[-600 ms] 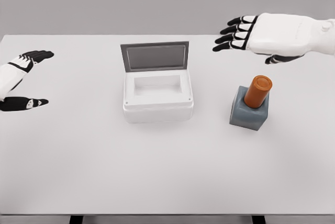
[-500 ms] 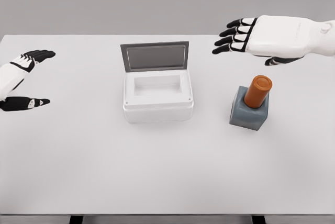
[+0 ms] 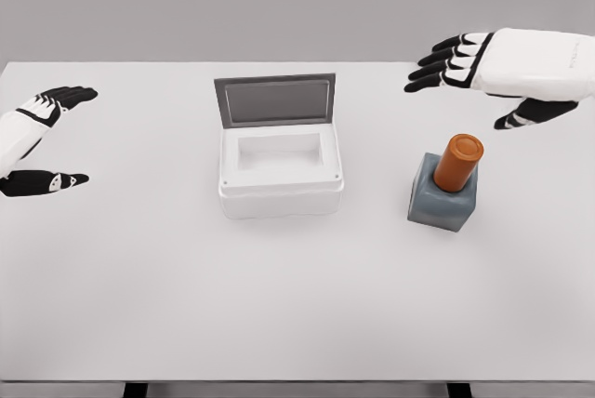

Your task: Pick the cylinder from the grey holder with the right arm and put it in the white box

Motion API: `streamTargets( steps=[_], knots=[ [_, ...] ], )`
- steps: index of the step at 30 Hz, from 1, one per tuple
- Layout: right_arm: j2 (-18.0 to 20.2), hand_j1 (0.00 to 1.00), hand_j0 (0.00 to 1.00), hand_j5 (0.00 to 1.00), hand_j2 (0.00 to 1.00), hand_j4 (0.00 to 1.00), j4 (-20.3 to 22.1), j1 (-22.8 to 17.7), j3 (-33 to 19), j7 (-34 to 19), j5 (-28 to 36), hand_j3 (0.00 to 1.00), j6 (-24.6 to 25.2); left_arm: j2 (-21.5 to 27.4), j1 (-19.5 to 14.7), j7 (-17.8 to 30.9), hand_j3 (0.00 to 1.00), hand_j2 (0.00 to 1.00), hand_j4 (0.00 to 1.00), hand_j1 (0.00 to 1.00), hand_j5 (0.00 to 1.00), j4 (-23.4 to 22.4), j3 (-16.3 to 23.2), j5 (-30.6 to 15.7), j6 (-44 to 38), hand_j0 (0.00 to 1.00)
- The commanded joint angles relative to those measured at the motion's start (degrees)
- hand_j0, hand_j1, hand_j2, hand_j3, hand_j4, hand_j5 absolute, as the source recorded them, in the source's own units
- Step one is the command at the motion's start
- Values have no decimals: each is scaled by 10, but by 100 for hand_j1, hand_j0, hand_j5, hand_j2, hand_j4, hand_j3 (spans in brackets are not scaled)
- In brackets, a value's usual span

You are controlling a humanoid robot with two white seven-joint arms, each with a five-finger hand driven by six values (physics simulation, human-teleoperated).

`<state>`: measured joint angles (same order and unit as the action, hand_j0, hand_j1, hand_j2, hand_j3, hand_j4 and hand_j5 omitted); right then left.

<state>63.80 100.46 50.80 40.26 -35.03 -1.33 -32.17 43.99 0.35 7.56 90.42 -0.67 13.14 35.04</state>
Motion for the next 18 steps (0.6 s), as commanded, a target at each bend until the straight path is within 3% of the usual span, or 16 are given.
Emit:
streamTargets(
  steps=[1, 7, 14, 18],
  knots=[
    [3, 99, 99, 99, 99, 99, -2, -4, 27, 0, -21, 99, 12, 0, 0, 0, 100, 100, 100, 100, 100, 0, -2, -4, 0, 100],
    [11, 99, 99, 99, 99, 99, -3, -18, 47, 0, -68, 99, 9, 1, 3, 0, 100, 100, 100, 100, 100, -4, -6, -13, 0, 100],
    [9, 100, 100, 100, 100, 100, -5, -21, 70, 0, -93, 100, 8, 8, 29, 4, 100, 100, 100, 100, 100, -13, -9, -18, 0, 100],
    [5, 99, 99, 99, 99, 99, -23, -21, 75, 0, -94, 99, 8, 8, 64, 4, 100, 100, 100, 100, 100, -14, -7, -80, 0, 100]
  ],
)
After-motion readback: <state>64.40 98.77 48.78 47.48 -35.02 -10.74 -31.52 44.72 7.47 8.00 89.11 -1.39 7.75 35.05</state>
